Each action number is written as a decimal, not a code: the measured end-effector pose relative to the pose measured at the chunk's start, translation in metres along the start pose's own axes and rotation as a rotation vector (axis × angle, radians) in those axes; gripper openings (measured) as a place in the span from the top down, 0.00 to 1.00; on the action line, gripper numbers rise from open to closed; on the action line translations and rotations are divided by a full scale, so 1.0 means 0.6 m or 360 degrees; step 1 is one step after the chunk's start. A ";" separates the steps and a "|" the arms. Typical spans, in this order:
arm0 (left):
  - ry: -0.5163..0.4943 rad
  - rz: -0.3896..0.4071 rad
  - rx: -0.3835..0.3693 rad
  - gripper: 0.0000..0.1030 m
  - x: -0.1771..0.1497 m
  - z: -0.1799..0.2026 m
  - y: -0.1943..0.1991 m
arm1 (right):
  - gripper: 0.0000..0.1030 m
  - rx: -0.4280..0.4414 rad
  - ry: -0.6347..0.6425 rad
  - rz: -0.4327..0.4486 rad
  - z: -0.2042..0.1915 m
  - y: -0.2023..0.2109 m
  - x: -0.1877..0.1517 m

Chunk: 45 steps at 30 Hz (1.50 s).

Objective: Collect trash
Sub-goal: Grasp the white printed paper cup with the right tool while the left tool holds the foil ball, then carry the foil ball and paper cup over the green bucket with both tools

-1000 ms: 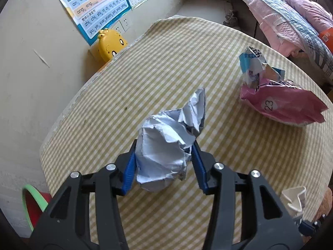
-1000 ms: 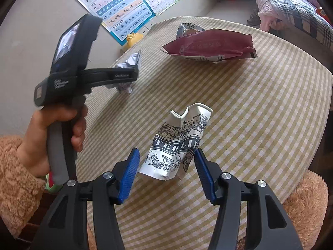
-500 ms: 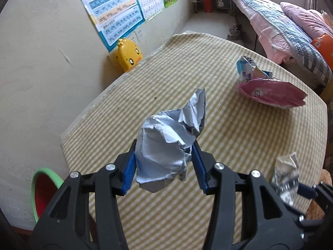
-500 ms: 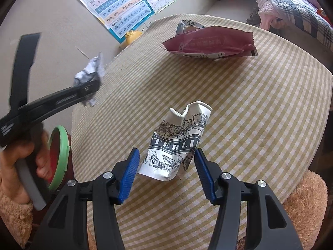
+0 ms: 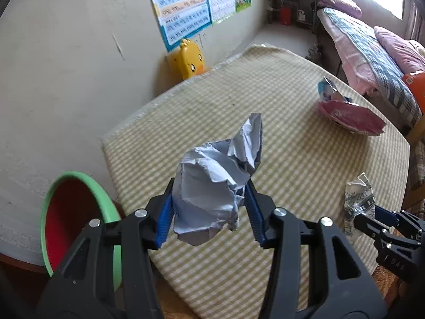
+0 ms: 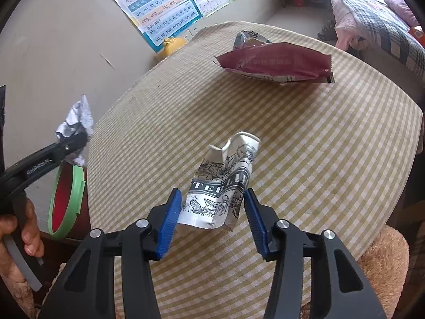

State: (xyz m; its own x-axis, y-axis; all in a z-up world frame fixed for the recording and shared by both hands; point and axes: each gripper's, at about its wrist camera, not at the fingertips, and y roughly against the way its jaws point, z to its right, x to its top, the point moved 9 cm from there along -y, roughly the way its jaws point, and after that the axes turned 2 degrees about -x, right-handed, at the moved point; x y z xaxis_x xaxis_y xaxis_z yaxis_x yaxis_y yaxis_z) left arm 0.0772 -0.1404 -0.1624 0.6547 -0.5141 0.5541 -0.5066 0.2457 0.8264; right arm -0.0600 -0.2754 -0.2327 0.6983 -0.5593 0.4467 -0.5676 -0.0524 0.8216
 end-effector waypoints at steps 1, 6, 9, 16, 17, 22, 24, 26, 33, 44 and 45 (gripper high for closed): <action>0.0003 0.0010 0.0004 0.54 0.000 -0.004 0.004 | 0.56 -0.0007 0.0000 -0.0001 0.000 0.001 -0.001; 0.0028 0.0023 0.0005 0.54 -0.009 -0.021 0.011 | 0.56 -0.0044 0.0027 -0.0007 -0.006 0.003 0.003; 0.0054 0.0011 -0.0013 0.54 -0.015 -0.027 0.008 | 0.55 -0.0067 0.0041 -0.0033 -0.007 -0.003 0.000; 0.0122 0.0051 -0.0038 0.54 -0.014 -0.048 0.018 | 0.32 -0.0081 -0.0016 -0.0040 0.005 -0.001 0.001; 0.0129 0.0053 -0.0041 0.54 -0.014 -0.051 0.017 | 0.32 -0.0077 -0.0033 -0.0045 0.007 -0.001 0.003; 0.0161 0.0045 -0.0055 0.54 -0.024 -0.063 0.014 | 0.46 -0.0132 -0.0067 -0.0110 0.020 -0.017 -0.002; 0.0179 0.0045 -0.0057 0.54 -0.027 -0.071 0.013 | 0.56 -0.0140 -0.0084 -0.0150 0.025 -0.023 -0.010; 0.0202 0.0049 -0.0053 0.54 -0.031 -0.081 0.014 | 0.56 -0.0143 -0.0091 -0.0138 0.027 -0.018 -0.008; 0.0261 0.0057 -0.0025 0.54 -0.039 -0.118 0.016 | 0.56 -0.0031 -0.0034 -0.0009 -0.022 0.034 0.023; 0.0349 0.0082 0.0081 0.54 -0.057 -0.189 0.029 | 0.56 0.0209 0.0171 0.0095 -0.181 0.076 0.072; 0.0355 0.0083 0.0088 0.54 -0.058 -0.194 0.030 | 0.56 0.0217 0.0187 0.0096 -0.192 0.074 0.075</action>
State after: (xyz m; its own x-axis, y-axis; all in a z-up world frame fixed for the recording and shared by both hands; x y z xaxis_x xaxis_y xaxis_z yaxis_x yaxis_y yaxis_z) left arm 0.1106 -0.0222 -0.1553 0.7317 -0.3059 0.6092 -0.5688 0.2185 0.7929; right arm -0.0038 -0.2078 -0.1354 0.7027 -0.4648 0.5386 -0.6583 -0.1378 0.7400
